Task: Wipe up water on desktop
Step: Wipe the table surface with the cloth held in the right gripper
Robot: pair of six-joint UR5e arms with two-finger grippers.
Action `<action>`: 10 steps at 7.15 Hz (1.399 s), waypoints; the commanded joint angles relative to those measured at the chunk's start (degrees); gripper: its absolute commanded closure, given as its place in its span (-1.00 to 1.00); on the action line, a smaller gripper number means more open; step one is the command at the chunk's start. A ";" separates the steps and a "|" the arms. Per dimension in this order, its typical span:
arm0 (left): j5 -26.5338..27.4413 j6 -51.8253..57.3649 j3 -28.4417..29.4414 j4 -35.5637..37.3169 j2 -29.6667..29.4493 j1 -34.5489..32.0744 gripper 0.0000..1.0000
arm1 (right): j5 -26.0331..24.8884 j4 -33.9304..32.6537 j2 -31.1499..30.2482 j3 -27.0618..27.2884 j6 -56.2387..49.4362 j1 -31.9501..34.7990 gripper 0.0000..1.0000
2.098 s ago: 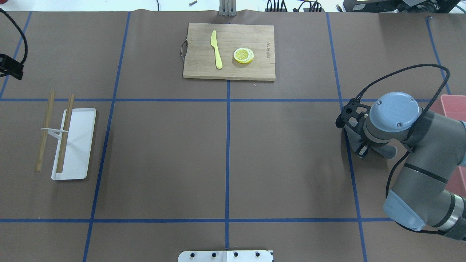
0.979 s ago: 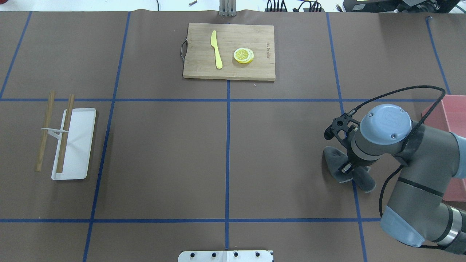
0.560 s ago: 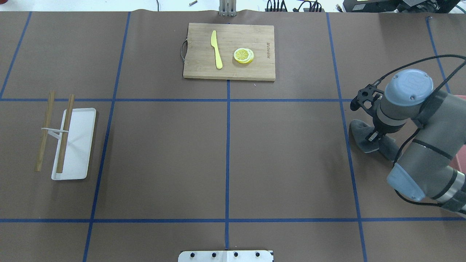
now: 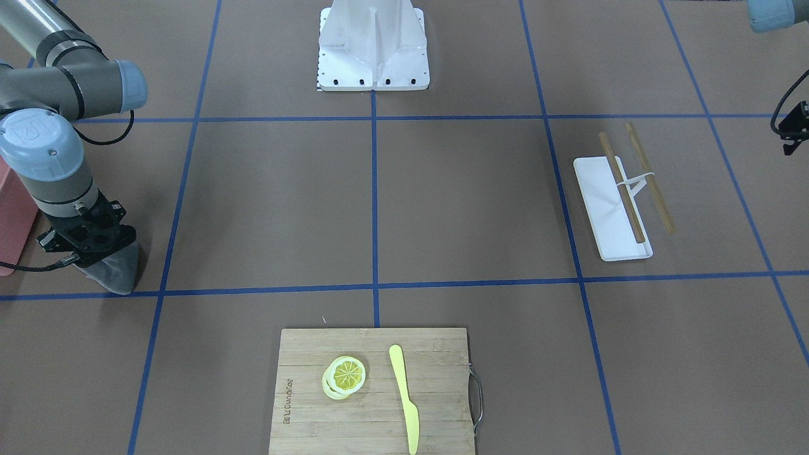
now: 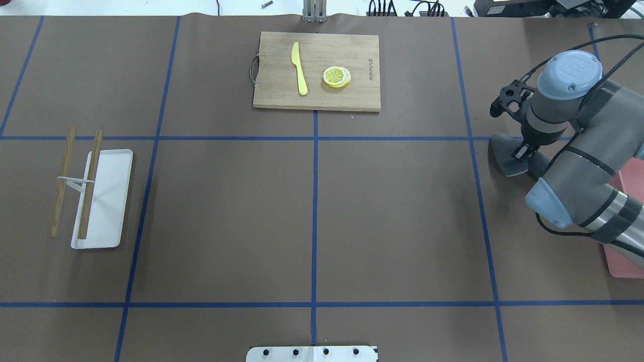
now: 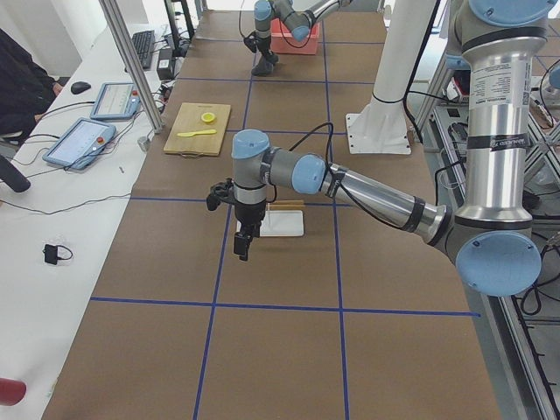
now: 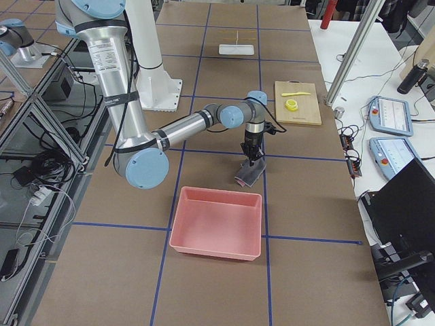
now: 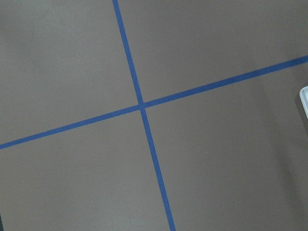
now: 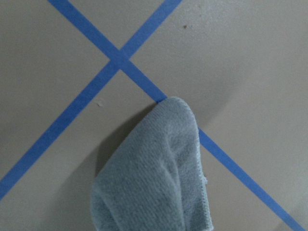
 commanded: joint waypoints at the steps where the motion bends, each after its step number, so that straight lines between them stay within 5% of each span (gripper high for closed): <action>1: 0.07 0.13 0.42 -0.01 0.23 -0.09 -0.95 | 2.74 -0.04 -3.47 4.07 0.99 -4.21 1.00; 6: 0.24 0.49 0.86 -0.10 0.23 -0.96 -0.95 | 3.36 -0.04 -16.33 20.61 15.10 -17.65 1.00; 8: 0.42 0.49 1.99 -0.10 -0.73 -2.10 -0.96 | 2.40 -0.82 -10.49 19.67 19.18 -21.72 1.00; 10: 0.42 0.49 2.53 -0.10 -1.09 -2.37 -0.96 | 2.31 -1.10 -6.33 14.33 18.24 -18.07 1.00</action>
